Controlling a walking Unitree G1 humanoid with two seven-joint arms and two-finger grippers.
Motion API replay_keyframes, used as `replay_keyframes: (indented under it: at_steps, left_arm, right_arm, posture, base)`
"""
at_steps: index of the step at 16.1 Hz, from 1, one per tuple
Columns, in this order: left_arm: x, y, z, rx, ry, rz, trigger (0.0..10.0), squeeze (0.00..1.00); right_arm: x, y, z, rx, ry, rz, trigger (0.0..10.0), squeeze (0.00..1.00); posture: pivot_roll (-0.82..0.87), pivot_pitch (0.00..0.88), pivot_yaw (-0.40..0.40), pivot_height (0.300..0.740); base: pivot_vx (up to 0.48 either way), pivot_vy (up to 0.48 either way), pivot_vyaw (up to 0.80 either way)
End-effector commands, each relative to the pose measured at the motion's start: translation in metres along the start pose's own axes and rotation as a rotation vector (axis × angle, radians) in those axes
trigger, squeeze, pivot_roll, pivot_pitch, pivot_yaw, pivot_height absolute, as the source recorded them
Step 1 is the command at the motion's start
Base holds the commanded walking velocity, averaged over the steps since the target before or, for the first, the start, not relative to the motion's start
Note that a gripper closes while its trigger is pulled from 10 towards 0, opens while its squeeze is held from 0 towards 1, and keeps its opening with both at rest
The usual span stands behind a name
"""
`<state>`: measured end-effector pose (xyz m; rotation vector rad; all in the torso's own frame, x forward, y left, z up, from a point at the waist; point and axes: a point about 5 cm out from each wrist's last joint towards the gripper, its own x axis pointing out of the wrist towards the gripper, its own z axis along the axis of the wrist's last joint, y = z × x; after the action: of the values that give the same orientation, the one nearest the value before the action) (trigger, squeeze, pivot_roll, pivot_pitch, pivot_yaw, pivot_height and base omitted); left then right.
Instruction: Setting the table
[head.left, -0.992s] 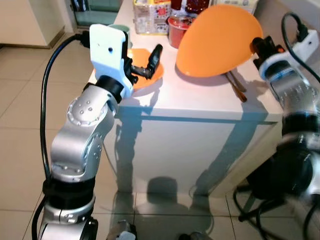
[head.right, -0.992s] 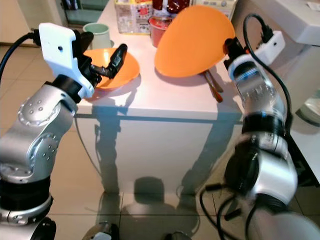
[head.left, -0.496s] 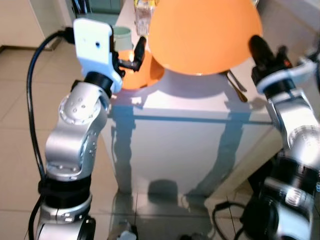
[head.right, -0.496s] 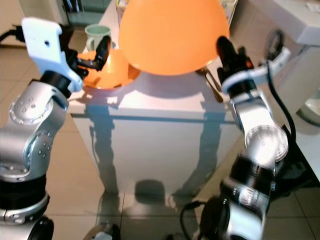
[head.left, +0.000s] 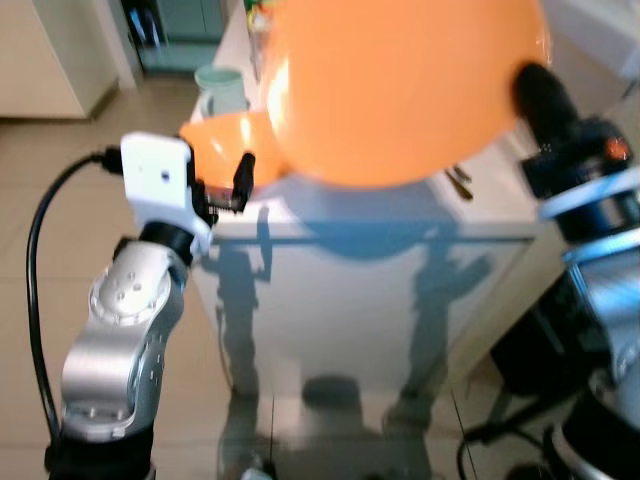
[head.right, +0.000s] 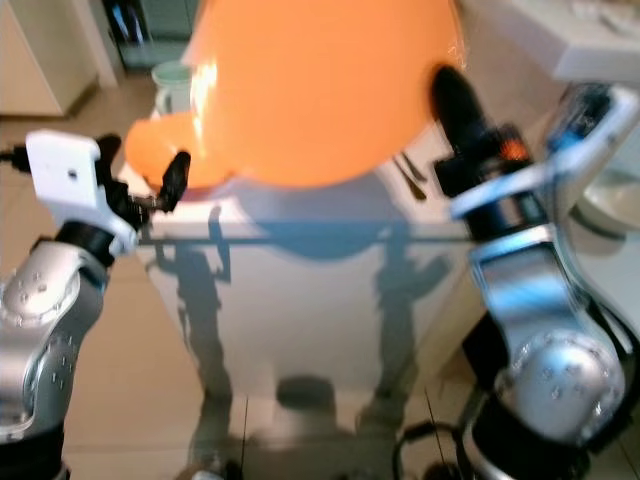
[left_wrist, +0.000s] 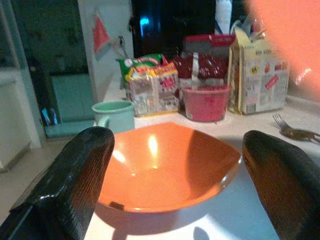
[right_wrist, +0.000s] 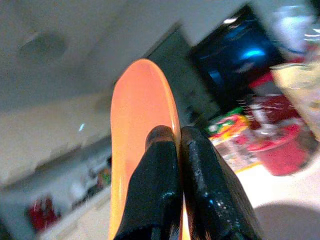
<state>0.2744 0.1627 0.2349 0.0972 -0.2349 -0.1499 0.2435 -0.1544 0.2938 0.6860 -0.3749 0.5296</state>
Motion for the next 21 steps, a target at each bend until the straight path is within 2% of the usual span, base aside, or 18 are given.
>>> replay_keyframes:
  at_steps: [1,6,9,14,16,21]
  left_arm:
    - [-0.001,0.000,0.004,0.009,-0.030,-0.001,10.0,0.00]
    - [-0.005,0.000,0.006,0.023,-0.062,-0.045,10.0,0.00]
    - [-0.008,0.000,0.005,0.025,-0.061,-0.066,10.0,0.00]
    - [-0.002,-0.009,-0.004,0.045,-0.028,-0.086,10.0,0.00]
    - [0.000,-0.008,-0.005,0.049,-0.024,-0.082,10.0,0.00]
    - [0.003,-0.013,-0.020,0.052,0.022,-0.062,10.0,0.00]
  right_arm:
    - [-0.008,0.007,-0.007,-0.044,0.023,0.047,10.0,0.00]
    - [-0.028,-0.003,-0.011,-0.067,0.057,0.074,10.0,0.00]
    - [-0.038,-0.018,-0.015,-0.100,0.101,0.046,10.0,0.00]
    - [-0.036,-0.040,-0.011,-0.171,0.049,-0.092,10.0,0.00]
    - [-0.040,-0.048,-0.014,-0.220,0.071,-0.140,10.0,0.00]
    - [-0.037,-0.052,-0.033,-0.350,0.137,-0.222,10.0,0.00]
  posture:
    - [-0.02,0.000,-0.011,0.740]
    - [-0.03,0.000,-0.012,0.740]
    - [-0.02,0.000,-0.017,0.740]
    - [-0.02,0.000,-0.012,0.740]
    - [-0.01,0.000,-0.018,0.740]
    - [-0.02,0.000,-0.011,0.740]
  base:
    - [0.000,0.000,0.00]
    - [0.000,-0.118,0.00]
    - [0.000,-0.388,0.00]
    - [0.000,-0.403,0.00]
    - [0.000,-0.398,0.00]
    - [0.000,-0.399,0.00]
